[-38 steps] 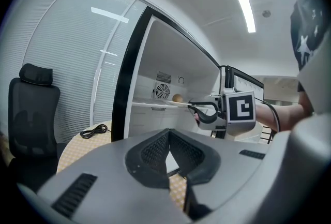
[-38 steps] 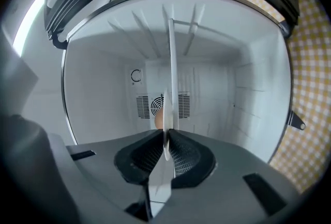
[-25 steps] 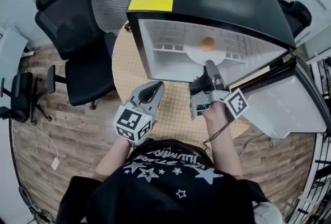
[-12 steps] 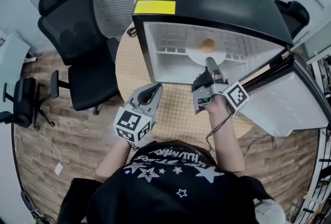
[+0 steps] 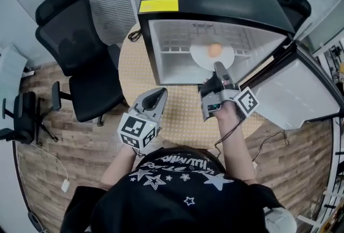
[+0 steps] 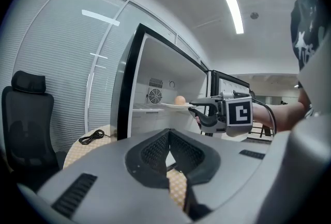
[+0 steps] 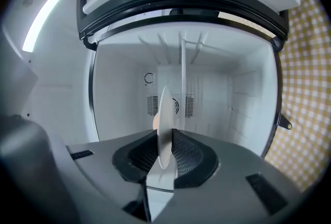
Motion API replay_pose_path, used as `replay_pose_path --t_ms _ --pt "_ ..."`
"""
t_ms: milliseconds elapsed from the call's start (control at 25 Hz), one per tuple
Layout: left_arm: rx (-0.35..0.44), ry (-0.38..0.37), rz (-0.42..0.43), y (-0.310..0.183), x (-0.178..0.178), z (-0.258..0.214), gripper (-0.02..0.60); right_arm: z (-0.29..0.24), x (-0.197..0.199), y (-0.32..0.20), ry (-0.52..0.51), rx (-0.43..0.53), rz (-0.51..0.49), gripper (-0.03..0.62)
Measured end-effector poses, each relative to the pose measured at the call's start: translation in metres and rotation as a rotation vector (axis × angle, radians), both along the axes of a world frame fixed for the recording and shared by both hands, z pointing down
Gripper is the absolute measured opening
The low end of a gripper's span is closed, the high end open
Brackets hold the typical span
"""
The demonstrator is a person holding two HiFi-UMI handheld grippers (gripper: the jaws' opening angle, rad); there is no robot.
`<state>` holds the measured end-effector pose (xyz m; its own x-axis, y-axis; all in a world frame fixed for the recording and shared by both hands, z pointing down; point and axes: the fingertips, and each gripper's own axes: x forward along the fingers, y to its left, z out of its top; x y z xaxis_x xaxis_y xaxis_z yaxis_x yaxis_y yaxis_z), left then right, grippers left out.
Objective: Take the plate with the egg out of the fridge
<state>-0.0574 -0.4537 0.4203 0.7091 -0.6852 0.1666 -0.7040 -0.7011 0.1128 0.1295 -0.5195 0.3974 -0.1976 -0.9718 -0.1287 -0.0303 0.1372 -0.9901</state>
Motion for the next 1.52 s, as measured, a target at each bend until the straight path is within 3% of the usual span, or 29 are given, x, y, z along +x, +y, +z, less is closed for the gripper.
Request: replay_pose_path --t_ms 800,1280,1520 --pt "-0.014 0.04 0.177 0.093 -0.029 0.012 0.006 0.02 -0.034 0.167 0.078 -0.037 0.114 0.075" --pt "-0.025 0.025 0.083 0.114 -0.051 0.016 0.006 0.023 -0.05 0.193 0.053 -0.007 0.036 0.075" --pt "-0.006 0.033 0.054 0.138 -0.016 0.003 0.006 0.021 -0.031 0.211 0.062 0.003 -0.034 0.075"
